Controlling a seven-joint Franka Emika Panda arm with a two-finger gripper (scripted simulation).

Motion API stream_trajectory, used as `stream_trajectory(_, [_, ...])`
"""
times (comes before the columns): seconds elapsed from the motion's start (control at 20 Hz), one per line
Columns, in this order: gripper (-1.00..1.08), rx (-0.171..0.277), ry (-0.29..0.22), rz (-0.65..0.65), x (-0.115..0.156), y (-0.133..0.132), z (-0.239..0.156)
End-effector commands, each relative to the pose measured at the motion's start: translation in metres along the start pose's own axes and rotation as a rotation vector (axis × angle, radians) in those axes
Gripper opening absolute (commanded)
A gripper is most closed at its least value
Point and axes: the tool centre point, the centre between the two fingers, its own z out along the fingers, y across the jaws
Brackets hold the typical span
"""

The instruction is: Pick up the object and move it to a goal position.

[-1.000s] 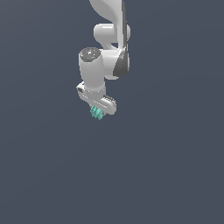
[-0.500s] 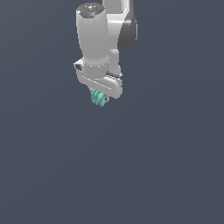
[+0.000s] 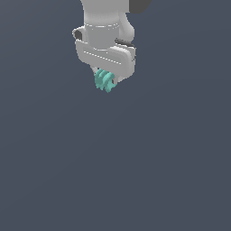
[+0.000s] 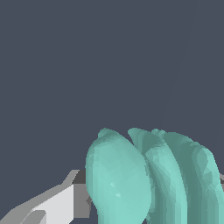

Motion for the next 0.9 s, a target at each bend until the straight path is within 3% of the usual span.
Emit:
stream_trajectory(0.0, [-1.0,0.0,-0.001,0.0,-0.002,-0.005,-0.026])
stream_trajectory(0.4, [-1.0,0.001,-0.002,-0.001,-0.003,-0.017,-0.089])
stream_trajectory(0.85, [-1.0,0.001,-0.002,-0.002,-0.002,-0.025,-0.124])
